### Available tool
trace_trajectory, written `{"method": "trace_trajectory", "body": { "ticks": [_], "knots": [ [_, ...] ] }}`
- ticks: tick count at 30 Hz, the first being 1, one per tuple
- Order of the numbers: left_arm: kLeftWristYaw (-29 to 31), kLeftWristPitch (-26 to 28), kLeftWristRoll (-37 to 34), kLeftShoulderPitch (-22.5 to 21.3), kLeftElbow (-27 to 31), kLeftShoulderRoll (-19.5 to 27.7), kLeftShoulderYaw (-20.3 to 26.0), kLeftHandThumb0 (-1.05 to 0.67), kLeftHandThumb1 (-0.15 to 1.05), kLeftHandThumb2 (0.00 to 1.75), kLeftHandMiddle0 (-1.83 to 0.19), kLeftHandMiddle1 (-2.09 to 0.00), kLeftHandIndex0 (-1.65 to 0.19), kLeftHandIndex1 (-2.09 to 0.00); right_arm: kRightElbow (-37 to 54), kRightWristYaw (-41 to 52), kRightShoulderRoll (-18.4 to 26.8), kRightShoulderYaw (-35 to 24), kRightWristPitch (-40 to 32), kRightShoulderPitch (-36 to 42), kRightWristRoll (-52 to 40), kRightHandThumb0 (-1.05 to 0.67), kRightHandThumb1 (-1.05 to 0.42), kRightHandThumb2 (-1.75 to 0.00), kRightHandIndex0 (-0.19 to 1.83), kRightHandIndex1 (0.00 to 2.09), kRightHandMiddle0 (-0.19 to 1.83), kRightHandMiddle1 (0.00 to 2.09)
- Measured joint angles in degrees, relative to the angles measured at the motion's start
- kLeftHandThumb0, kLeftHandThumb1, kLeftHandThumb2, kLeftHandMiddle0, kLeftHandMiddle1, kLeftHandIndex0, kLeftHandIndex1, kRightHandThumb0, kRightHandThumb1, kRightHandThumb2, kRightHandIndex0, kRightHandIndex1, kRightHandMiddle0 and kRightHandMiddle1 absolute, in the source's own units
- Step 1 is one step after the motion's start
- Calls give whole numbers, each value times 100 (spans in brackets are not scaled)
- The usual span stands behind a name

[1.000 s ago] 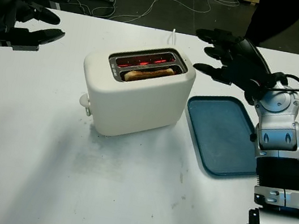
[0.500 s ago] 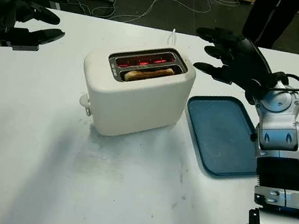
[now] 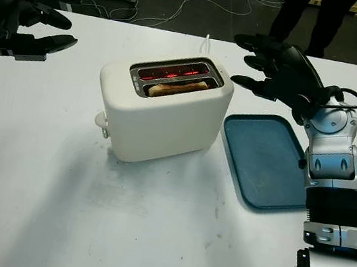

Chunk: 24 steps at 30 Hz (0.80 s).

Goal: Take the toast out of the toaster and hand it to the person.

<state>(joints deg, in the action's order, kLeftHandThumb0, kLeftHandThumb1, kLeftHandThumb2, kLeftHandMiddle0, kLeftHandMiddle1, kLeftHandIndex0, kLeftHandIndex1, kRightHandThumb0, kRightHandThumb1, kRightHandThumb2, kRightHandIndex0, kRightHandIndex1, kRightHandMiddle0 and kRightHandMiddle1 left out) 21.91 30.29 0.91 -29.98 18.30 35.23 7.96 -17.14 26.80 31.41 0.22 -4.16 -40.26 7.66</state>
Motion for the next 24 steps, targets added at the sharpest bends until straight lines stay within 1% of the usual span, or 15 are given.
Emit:
{"method": "trace_trajectory", "body": {
  "ticks": [5, 14, 17, 24],
  "knots": [
    [0, 0, -4, 0, 0, 0, 1, -31, 79, 36, -11, -111, -22, -77, 0, 0, 0, -3, 0, 0, -3, -41, -92, -12, 46, 0, 44, 0],
    [0, 8, -10, -1, 1, -2, 1, -30, 79, 36, -10, -111, -21, -77, 3, 0, 0, -2, -9, 0, 1, -39, -92, -12, 48, 1, 44, 0],
    [0, 87, -14, -1, 10, -3, 1, -29, 79, 37, -9, -111, -20, -76, 20, 2, 0, -3, -46, 0, -1, -38, -92, -13, 46, 0, 43, 0],
    [0, 107, -10, -1, 16, -3, 0, -29, 79, 37, -9, -111, -21, -76, 33, 1, 0, -1, -47, 0, 2, -41, -92, -13, 48, 1, 44, 1]
  ]
}}
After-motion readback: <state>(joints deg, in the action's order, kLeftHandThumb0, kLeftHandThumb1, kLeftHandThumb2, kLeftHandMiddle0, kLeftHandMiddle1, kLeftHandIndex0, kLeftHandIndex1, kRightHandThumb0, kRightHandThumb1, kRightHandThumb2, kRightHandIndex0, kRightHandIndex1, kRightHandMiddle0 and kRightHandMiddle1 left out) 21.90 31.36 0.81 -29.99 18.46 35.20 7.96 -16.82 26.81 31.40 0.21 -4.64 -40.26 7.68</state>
